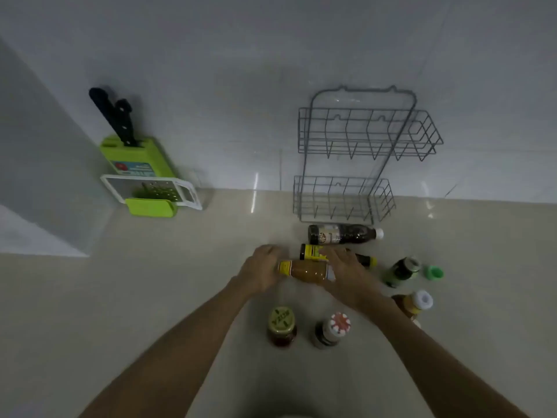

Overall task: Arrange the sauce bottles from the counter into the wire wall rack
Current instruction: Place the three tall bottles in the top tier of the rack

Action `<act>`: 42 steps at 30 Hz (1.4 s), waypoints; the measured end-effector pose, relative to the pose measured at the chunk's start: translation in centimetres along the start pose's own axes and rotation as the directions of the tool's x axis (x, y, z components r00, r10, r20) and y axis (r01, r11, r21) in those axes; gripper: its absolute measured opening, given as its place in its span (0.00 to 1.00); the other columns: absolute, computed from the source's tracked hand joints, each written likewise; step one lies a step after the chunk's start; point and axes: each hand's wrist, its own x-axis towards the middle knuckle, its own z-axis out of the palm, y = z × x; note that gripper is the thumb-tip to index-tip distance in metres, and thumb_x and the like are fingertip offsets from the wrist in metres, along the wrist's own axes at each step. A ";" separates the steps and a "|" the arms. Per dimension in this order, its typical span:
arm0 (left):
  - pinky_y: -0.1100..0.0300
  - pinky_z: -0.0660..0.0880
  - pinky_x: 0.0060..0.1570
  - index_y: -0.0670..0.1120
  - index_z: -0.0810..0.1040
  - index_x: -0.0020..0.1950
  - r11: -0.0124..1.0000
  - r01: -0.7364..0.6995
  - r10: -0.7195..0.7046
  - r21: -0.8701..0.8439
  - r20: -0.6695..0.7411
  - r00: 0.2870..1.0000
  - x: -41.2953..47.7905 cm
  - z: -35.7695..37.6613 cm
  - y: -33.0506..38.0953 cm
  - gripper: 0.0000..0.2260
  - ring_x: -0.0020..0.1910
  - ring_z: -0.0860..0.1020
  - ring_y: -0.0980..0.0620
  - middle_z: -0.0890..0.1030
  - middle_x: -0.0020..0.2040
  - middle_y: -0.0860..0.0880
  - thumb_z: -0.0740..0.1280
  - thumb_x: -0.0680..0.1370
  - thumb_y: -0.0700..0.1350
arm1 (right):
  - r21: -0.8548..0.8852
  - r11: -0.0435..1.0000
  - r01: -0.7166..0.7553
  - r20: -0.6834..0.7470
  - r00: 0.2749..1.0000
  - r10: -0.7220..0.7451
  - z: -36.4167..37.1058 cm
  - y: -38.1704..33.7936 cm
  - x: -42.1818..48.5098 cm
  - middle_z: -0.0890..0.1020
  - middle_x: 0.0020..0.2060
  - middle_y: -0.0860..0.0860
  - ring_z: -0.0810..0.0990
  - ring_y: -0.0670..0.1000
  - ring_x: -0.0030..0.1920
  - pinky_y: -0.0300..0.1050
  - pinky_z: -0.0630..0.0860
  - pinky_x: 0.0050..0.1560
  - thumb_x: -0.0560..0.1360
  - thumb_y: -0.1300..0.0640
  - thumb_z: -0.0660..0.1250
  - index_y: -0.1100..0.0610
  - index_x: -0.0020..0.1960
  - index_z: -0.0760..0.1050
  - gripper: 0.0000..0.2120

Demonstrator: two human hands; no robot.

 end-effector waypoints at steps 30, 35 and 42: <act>0.53 0.55 0.77 0.52 0.50 0.80 0.690 -0.197 -0.080 -0.696 -0.344 0.936 4.1 -15.6 9.0 0.38 0.78 0.55 0.53 0.53 0.81 0.53 0.68 0.77 0.43 | 0.507 0.701 0.501 -0.816 0.541 0.204 -20.5 -8.1 8.5 0.77 0.48 0.43 0.78 0.39 0.48 0.31 0.77 0.46 0.66 0.56 0.78 0.54 0.59 0.67 0.28; 0.53 0.57 0.74 0.55 0.43 0.80 0.662 -0.146 -0.086 -0.736 -0.268 0.960 5.2 -16.0 11.1 0.42 0.79 0.55 0.47 0.50 0.81 0.52 0.69 0.76 0.44 | 0.501 0.801 0.327 -0.683 0.718 0.134 -21.5 -7.1 12.7 0.78 0.42 0.44 0.76 0.40 0.39 0.25 0.72 0.36 0.67 0.53 0.77 0.58 0.56 0.70 0.24; 0.54 0.58 0.73 0.55 0.41 0.80 0.670 -0.121 -0.090 -0.732 -0.241 0.966 5.6 -15.7 11.1 0.45 0.78 0.58 0.45 0.53 0.81 0.51 0.71 0.75 0.43 | 0.464 0.842 0.274 -0.562 0.826 0.041 -20.5 -6.6 14.4 0.79 0.46 0.48 0.79 0.48 0.44 0.32 0.72 0.41 0.67 0.51 0.76 0.57 0.58 0.72 0.24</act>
